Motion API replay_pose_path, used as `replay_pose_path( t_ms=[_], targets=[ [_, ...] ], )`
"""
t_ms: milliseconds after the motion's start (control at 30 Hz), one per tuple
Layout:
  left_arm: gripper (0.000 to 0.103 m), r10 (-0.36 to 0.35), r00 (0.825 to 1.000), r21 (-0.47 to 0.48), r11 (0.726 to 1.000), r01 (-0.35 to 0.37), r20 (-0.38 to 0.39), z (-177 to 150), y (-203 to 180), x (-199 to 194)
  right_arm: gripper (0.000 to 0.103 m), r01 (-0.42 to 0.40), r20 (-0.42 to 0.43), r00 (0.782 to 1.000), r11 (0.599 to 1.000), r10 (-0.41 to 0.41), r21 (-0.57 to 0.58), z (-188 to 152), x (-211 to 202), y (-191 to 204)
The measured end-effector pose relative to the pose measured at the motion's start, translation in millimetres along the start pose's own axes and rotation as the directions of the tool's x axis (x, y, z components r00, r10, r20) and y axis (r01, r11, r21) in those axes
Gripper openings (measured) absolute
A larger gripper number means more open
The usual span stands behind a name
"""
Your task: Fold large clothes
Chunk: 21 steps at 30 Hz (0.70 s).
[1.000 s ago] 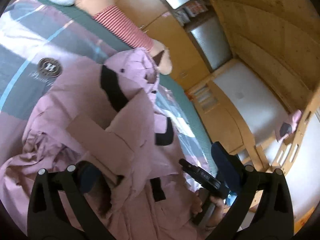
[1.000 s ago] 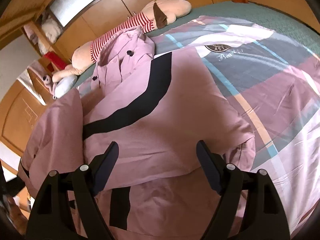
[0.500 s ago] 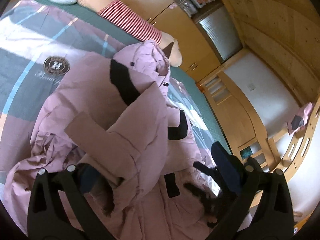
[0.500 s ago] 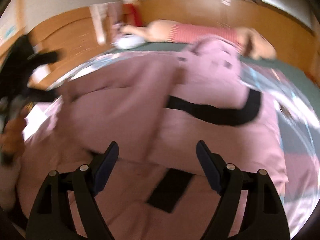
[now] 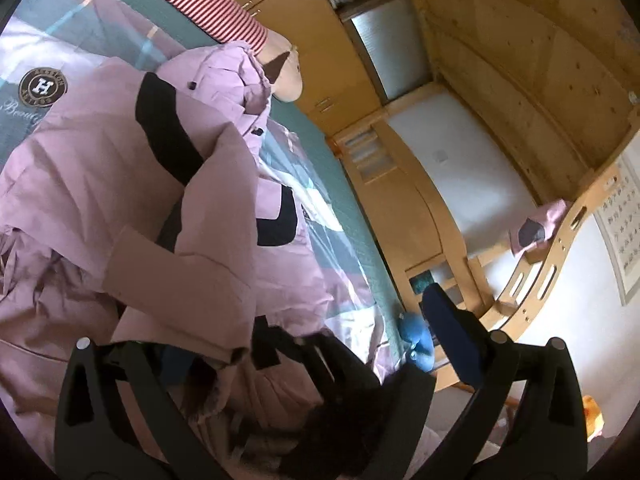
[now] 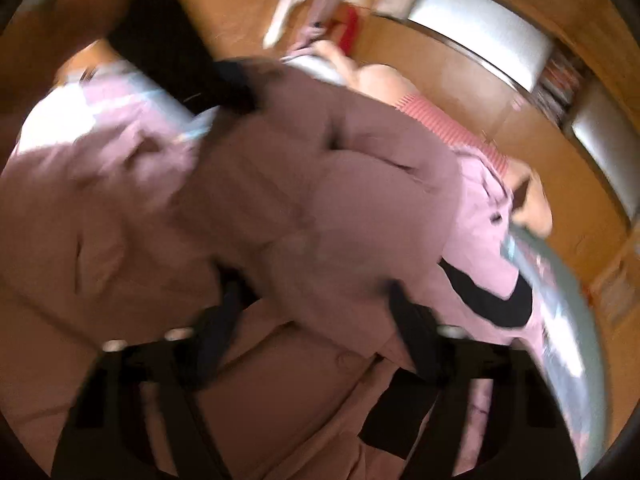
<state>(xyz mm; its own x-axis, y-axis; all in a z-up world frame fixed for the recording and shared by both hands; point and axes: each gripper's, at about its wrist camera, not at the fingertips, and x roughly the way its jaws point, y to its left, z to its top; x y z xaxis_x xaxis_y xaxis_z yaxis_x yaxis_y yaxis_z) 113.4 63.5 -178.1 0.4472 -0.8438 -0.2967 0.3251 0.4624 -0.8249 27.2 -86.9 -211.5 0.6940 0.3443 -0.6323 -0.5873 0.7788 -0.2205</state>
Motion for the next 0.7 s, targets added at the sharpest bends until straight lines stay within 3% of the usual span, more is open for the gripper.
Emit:
replay_pose_path(
  t_ms=[33,100,233,300,333,433,467,533,567,600,633,700],
  targets=[
    [0.101,-0.001,1.0,0.004,1.0,0.001,-0.003,0,-1,1,0.022,-0.016,0.015,1.0,0.998,0.015,0.063,2,-2,-12],
    [0.101,-0.01,1.0,0.003,1.0,0.01,-0.009,-1,-2,2,0.007,0.0,0.032,0.999,0.993,-0.004,0.117,3,-5,-25],
    [0.101,-0.085,0.996,0.027,0.996,0.086,-0.022,-5,-10,1,0.006,0.081,0.057,0.993,0.958,-0.101,0.276,5,-17,-84],
    [0.101,-0.14,0.989,0.047,0.989,0.141,-0.038,-7,-16,0,0.006,0.099,0.041,0.991,0.906,-0.127,0.411,-2,-22,-122],
    [0.101,-0.128,0.991,0.065,0.989,0.131,-0.039,-9,-19,0,0.006,0.118,0.018,0.989,0.861,-0.147,0.495,-10,-24,-144],
    [0.101,-0.064,0.997,0.088,0.994,0.069,-0.047,-10,-22,3,0.009,0.1,-0.038,0.994,0.722,-0.102,0.684,-37,-21,-191],
    [0.101,0.009,0.999,0.072,0.997,-0.005,-0.054,-9,-17,8,0.01,0.091,-0.047,0.995,0.681,-0.083,0.727,-44,-20,-202],
    [0.101,0.132,0.99,0.044,0.991,-0.13,-0.049,-8,-7,12,0.027,0.135,-0.068,0.989,0.626,-0.13,0.768,-52,-27,-211],
    [0.101,0.234,0.971,0.012,0.972,-0.234,-0.047,-7,6,15,0.038,0.169,-0.083,0.982,0.598,-0.168,0.784,-55,-32,-215],
    [0.101,0.288,0.956,-0.006,0.957,-0.289,-0.048,-7,13,17,0.063,0.177,-0.079,0.979,0.578,-0.19,0.796,-58,-38,-217],
    [0.101,0.345,0.937,-0.026,0.938,-0.347,-0.051,-7,21,18,0.074,0.156,-0.049,0.978,0.555,-0.203,0.817,-61,-44,-220],
    [0.101,0.428,0.902,-0.061,0.901,-0.431,-0.05,-6,35,17,0.075,0.086,0.007,0.986,0.538,-0.169,0.838,-64,-49,-220]
  ],
)
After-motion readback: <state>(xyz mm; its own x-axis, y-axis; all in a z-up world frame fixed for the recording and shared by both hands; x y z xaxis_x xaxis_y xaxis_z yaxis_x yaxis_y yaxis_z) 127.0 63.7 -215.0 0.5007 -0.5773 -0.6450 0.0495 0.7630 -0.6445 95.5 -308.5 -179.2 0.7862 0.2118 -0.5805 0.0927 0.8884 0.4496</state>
